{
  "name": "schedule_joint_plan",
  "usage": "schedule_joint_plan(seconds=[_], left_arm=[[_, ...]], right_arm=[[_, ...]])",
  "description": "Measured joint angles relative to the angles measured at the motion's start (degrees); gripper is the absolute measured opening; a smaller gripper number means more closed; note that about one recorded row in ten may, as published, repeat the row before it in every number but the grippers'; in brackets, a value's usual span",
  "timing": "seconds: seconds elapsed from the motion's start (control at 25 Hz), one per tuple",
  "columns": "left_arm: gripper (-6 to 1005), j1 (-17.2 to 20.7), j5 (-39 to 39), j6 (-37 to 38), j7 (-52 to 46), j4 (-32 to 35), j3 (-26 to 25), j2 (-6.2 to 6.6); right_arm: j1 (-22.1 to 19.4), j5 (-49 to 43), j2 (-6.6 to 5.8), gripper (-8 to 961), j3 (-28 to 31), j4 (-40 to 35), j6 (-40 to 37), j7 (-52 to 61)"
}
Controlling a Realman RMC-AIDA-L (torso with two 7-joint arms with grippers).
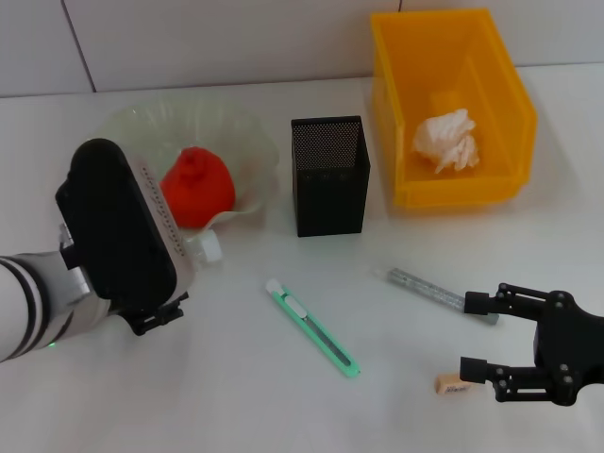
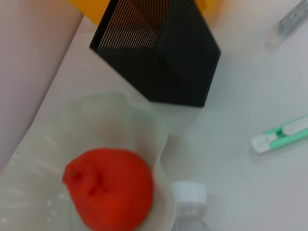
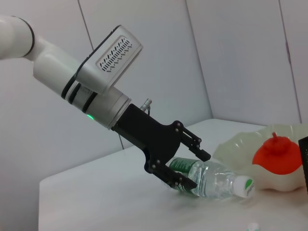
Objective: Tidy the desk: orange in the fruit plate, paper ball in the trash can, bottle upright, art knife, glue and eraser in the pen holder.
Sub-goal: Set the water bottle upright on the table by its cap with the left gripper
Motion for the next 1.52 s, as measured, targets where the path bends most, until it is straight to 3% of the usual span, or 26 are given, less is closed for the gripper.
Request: schedule_joint_plan(seconds=[0.68,0.88,1.04,1.08,1.32,1.52], left_arm=[[635,-0.8,0.0,4.8,0.6,0.0,-1.2,-0.02],[634,-1.4,-0.1,9.3,0.9,1.5,0.0,-0.01],[634,-0.3,-0.2,7.5,1.3,3.4,-0.7,0.00],[634,-0.2,-0.1,6.3,1.4,3.7,-3.0,0.04],[634,-2.6,0.0,5.8,1.4,-0.4,-8.0,-0.01],[634,-5.5,-0.1,6.0,1.4,-5.4,-8.6,-0.01]], right_arm=[[0.3,-0.6,-0.11,831,0.0,-0.1,0.0,0.6],[0.4,-0.6,-0.12,831,0.0,-0.3,0.0,1.1],[0.6,-0.6,-0.11,831,0.0,-0.4,0.0,1.2],[0.7,-0.6,-0.11,831,0.0,-0.5,0.0,1.2],[0.9,-0.7,-0.10,831,0.0,-0.5,-0.1,1.4],[1.3,-0.8,-0.10,831,-0.1,-0.5,-0.1,1.6]])
